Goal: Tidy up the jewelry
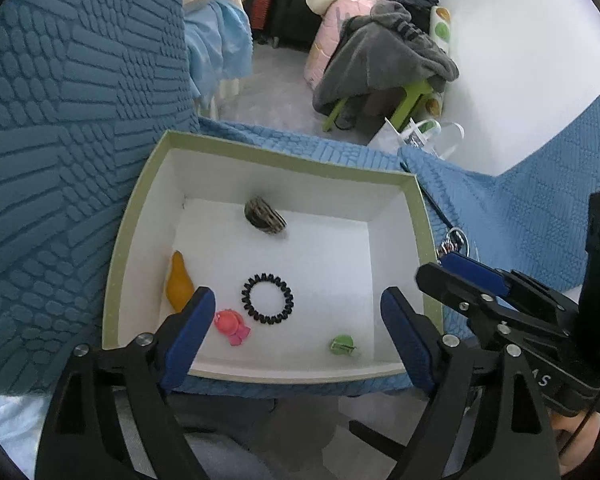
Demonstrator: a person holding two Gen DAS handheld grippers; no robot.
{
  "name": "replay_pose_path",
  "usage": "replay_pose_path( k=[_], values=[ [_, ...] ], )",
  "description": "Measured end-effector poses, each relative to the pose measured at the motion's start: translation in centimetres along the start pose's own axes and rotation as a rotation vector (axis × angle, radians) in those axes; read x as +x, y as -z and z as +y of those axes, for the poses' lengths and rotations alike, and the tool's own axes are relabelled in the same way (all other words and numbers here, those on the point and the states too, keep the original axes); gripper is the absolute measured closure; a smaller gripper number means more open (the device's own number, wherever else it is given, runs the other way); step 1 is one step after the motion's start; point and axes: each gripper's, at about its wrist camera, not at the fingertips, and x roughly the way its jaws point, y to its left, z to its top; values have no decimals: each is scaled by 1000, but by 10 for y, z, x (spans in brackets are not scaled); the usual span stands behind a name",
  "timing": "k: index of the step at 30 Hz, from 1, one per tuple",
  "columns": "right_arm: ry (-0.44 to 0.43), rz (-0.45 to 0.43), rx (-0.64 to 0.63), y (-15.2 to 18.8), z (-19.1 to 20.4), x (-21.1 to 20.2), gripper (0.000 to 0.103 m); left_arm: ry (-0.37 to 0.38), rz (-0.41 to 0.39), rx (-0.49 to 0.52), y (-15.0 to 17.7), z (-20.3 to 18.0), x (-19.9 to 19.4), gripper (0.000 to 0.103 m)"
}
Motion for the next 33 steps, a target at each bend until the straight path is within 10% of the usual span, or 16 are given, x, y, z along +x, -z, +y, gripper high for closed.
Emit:
replay_pose_path(
  k=[17,33],
  values=[
    [81,-233,-12,-10,-71,-109,64,51,-234,24,-19,-81,-30,21],
    [197,-162,161,45,-210,-83,86,171,-79,132,15,-181,66,48]
  ],
)
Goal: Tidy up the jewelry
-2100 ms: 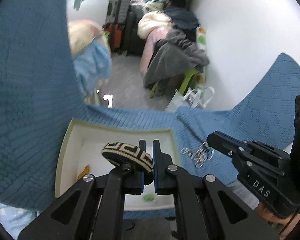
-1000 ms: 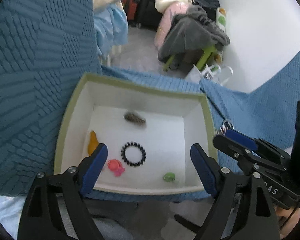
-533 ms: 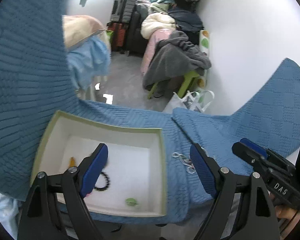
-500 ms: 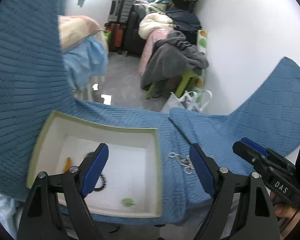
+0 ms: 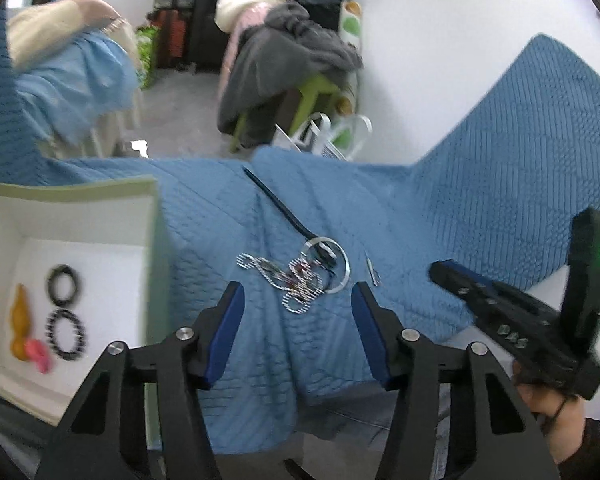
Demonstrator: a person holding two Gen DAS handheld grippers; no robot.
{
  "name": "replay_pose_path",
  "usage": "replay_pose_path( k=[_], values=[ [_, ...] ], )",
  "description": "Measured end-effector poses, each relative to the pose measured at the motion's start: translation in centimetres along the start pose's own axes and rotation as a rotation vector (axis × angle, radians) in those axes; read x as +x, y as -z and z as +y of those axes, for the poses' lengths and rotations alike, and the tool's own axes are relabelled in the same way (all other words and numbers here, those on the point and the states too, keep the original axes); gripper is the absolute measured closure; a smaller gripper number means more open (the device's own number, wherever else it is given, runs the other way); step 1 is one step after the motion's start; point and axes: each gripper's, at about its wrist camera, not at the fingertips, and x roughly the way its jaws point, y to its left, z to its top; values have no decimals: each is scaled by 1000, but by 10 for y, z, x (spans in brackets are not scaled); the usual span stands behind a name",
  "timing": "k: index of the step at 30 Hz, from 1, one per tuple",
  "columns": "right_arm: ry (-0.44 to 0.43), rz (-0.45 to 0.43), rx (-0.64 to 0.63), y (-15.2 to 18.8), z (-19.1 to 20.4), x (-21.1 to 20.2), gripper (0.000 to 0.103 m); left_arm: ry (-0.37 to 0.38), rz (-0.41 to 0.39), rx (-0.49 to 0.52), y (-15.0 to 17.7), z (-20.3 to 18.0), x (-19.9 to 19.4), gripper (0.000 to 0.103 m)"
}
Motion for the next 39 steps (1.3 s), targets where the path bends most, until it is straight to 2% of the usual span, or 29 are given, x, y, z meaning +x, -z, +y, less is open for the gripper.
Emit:
replay_pose_path(
  k=[4,7,9,12,15,22,25,28,30,32,33,36,39],
  values=[
    [6,64,29,13,-21,33,88,7,46,13,6,-8,32,49],
    [9,97,38,17,-34,51,88,-2,86,13,11,-9,60,56],
    [10,121,48,19,-41,65,88,0,102,9,14,-8,73,56],
    [19,141,41,20,-47,79,89,-10,130,2,15,-4,92,64],
    [18,149,37,17,-52,90,89,-25,143,-1,15,-1,104,66],
    [42,167,-34,18,-45,107,89,-30,146,29,13,-5,118,73],
    [73,159,-79,18,-39,111,89,-44,139,49,13,-8,124,75],
    [118,159,-129,18,-33,114,94,-52,132,65,12,-10,125,75],
    [117,164,-127,18,-32,114,96,-56,134,74,13,-12,127,87],
    [118,170,-125,17,-32,115,97,-77,128,90,14,-16,128,90],
    [118,172,-122,17,-32,115,98,-80,127,97,15,-19,129,97],
    [108,174,-94,16,-34,113,98,-93,129,117,17,-26,130,99],
    [91,158,-71,12,-35,106,98,-63,123,77,16,-23,122,101]
  ],
)
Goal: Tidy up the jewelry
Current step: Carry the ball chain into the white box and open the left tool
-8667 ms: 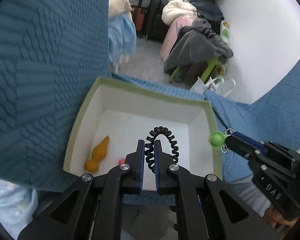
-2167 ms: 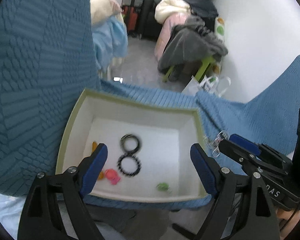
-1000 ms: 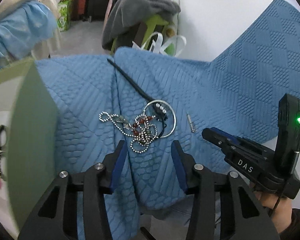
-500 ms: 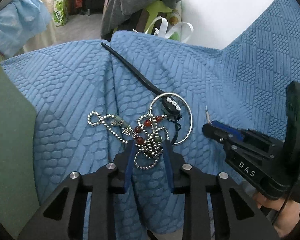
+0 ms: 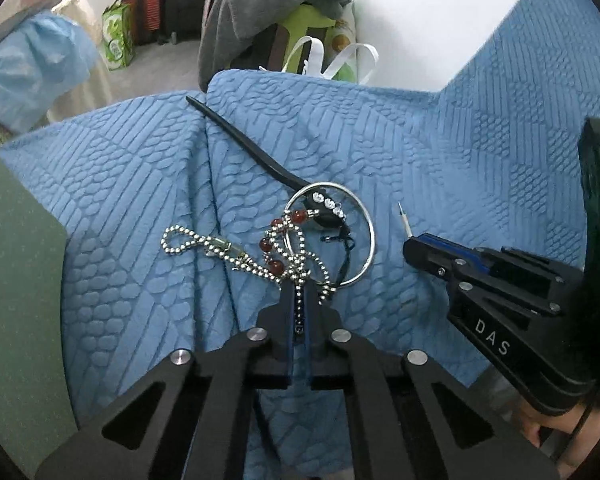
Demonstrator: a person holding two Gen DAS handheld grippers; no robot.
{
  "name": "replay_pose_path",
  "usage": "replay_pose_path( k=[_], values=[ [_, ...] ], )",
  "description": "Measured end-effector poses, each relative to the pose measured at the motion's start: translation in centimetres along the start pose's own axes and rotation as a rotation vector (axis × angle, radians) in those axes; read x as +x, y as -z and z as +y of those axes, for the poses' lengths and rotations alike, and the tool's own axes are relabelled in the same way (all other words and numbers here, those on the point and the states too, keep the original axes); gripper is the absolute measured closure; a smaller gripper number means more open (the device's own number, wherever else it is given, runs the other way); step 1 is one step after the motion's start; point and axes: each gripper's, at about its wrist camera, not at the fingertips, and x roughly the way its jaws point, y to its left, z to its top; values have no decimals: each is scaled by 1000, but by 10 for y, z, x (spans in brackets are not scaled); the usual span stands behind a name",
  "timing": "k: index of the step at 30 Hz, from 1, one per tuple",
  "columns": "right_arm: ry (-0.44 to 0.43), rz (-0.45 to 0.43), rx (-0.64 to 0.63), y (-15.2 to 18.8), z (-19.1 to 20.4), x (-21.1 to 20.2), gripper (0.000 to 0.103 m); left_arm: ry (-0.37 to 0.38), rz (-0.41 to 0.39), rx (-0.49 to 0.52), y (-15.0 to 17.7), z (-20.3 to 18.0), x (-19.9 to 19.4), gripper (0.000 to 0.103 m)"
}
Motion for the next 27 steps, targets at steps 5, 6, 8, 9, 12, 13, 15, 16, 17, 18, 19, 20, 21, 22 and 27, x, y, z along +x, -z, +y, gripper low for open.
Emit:
replay_pose_path(
  k=[5,6,8,9,12,13,15,16,17,18,19,20,21,22,27],
  values=[
    [-25,-44,41,-5,-2,-22,98,36,-37,-44,-6,6,-25,101],
    [-34,-53,51,-6,-2,-28,98,42,-43,-51,-9,8,-30,101],
    [-41,-69,60,-9,-1,-38,98,67,-55,-64,-13,11,-42,101],
    [-40,-77,60,-10,1,-42,98,70,-63,-66,-14,12,-47,101],
    [-39,-97,59,-12,6,-55,98,70,-86,-67,-20,12,-62,101],
    [-46,-107,62,-14,7,-60,98,75,-95,-68,-22,12,-70,101],
    [-44,-122,61,-15,10,-70,98,77,-111,-62,-25,13,-82,101],
    [-42,-130,60,-16,12,-75,98,73,-124,-55,-27,13,-90,101],
    [-46,-135,60,-18,13,-78,99,74,-133,-50,-28,14,-96,101],
    [-49,-140,61,-19,13,-82,99,76,-140,-47,-30,14,-102,101],
    [-50,-145,62,-20,14,-87,99,74,-149,-44,-31,14,-109,101],
    [-54,-149,64,-22,15,-91,99,73,-157,-40,-33,14,-116,101],
    [-60,-153,64,-24,17,-96,99,73,-163,-38,-35,14,-120,101],
    [-63,-161,63,-25,18,-101,99,74,-172,-36,-36,14,-126,101],
    [-94,-202,57,-37,28,-131,101,81,-208,-25,-48,17,-161,101]
  ],
)
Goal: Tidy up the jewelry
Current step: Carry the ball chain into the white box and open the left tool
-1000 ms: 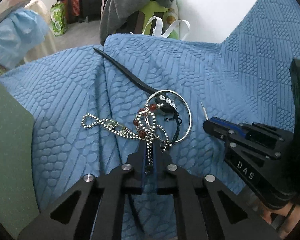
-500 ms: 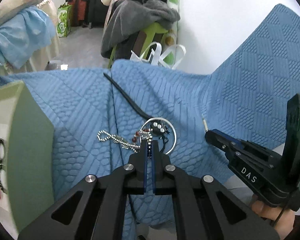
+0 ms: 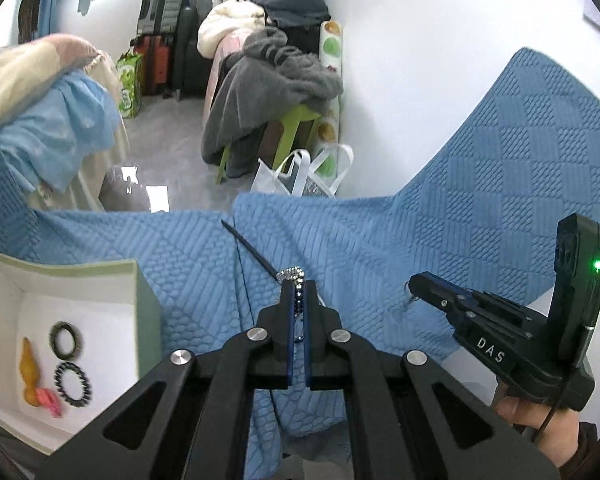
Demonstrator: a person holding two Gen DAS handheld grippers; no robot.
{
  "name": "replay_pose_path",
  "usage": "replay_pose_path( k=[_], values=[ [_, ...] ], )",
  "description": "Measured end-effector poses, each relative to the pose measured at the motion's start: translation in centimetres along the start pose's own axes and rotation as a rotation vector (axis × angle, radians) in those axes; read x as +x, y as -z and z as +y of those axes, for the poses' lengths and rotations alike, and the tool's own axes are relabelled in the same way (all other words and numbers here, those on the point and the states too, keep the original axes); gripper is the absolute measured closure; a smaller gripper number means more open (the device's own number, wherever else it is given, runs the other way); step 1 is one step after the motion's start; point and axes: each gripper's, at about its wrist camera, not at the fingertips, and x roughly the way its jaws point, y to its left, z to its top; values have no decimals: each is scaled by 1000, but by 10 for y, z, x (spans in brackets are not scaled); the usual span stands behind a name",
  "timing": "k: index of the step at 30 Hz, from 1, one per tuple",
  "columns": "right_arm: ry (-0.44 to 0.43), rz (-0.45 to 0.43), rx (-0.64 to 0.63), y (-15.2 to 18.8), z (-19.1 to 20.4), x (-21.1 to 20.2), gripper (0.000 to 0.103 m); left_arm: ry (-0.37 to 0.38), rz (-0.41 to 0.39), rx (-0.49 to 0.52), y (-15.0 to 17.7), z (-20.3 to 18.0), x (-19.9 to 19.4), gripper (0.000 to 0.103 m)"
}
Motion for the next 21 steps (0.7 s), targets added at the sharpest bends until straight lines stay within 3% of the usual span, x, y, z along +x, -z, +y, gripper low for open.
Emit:
replay_pose_path(
  k=[11,21],
  values=[
    [-50,-76,-76,-39,59,-46,101,-11,-71,21,-32,14,-69,100],
    [-110,-98,-163,-52,132,-58,101,-74,-100,-16,-35,70,-119,100]
  ],
)
